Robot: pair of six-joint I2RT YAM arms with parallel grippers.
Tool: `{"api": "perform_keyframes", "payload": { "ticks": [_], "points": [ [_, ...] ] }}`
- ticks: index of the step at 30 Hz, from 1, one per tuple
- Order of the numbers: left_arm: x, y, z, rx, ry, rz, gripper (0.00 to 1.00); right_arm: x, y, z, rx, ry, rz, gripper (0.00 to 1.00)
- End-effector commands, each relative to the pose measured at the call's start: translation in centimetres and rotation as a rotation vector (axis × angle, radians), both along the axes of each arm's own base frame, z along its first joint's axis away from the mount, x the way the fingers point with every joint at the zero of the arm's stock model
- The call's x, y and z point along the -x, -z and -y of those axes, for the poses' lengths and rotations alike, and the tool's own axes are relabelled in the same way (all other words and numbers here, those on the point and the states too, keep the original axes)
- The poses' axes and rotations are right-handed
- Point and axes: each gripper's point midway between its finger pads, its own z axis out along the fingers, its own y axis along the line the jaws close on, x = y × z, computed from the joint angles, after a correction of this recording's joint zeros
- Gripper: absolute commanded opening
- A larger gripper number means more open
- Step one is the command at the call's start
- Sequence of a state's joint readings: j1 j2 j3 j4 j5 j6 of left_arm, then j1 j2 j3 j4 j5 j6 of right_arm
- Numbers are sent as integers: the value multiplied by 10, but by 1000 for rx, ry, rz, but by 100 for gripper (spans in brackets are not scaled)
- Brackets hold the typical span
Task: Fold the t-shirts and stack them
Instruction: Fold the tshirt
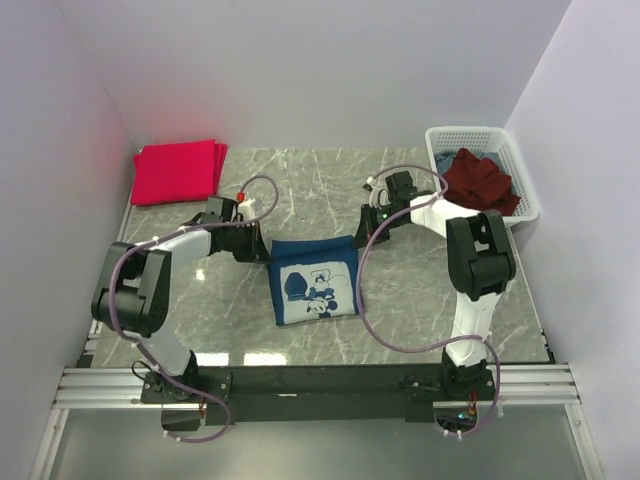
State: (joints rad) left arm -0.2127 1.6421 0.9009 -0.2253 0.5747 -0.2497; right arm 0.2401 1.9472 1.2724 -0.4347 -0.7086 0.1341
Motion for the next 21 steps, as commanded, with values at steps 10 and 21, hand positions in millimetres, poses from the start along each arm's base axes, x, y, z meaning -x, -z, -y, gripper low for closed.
{"api": "perform_keyframes", "payload": {
  "ticks": [10, 21],
  "points": [
    [-15, -3, -9, 3, 11, 30, 22, -24, -20, -2, 9, -18, 82, 43],
    [55, -4, -5, 84, 52, -89, 46, 75, -38, -3, -90, -131, -88, 47]
  ]
}}
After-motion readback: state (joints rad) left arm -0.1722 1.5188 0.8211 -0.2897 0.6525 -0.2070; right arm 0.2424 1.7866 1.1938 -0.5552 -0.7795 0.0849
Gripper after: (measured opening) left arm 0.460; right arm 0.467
